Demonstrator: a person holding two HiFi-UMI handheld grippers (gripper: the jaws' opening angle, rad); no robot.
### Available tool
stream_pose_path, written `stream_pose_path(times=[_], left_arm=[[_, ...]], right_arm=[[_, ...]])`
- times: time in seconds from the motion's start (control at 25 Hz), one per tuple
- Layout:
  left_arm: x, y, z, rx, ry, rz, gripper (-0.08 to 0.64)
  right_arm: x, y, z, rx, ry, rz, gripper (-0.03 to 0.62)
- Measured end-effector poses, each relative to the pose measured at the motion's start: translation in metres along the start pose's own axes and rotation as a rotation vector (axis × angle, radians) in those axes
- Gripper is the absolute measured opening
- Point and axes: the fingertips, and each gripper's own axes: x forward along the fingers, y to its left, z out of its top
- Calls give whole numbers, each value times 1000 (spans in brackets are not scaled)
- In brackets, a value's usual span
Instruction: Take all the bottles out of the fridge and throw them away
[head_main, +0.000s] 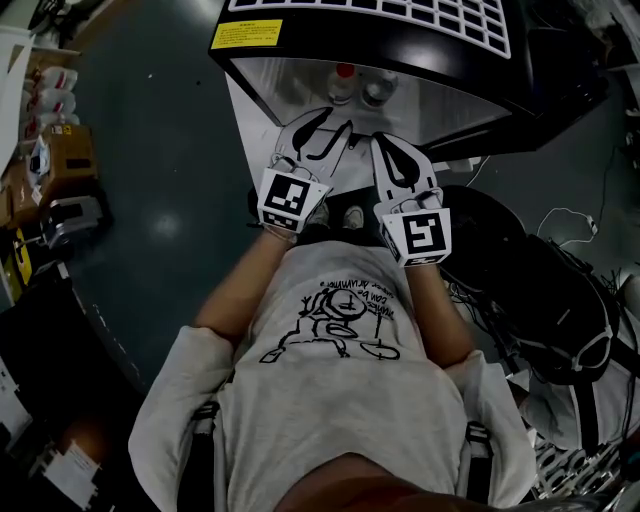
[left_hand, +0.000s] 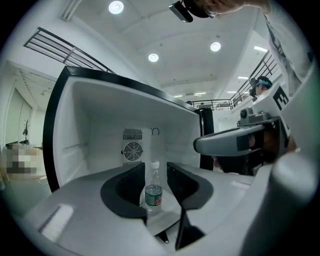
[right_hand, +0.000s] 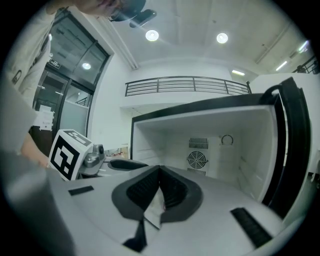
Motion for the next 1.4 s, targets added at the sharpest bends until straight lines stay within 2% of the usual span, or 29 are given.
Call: stream_pose_path(times=[0.24,0.44,0.68,1.4], left_arm=[[13,8,-10,-13,18,13,138],[25,10,-21,20,45,6,144],[33,18,-27,-13,48,26,167],[68,44,-39,-11,82,64,215]], right_arm=[[5,-6,-8,-12,7,-12,9],[11,-10,-12,-50,2,-21,9],[17,-16,-16,-67,2,-28,9],[40,-33,-29,-92,14,-32,9]])
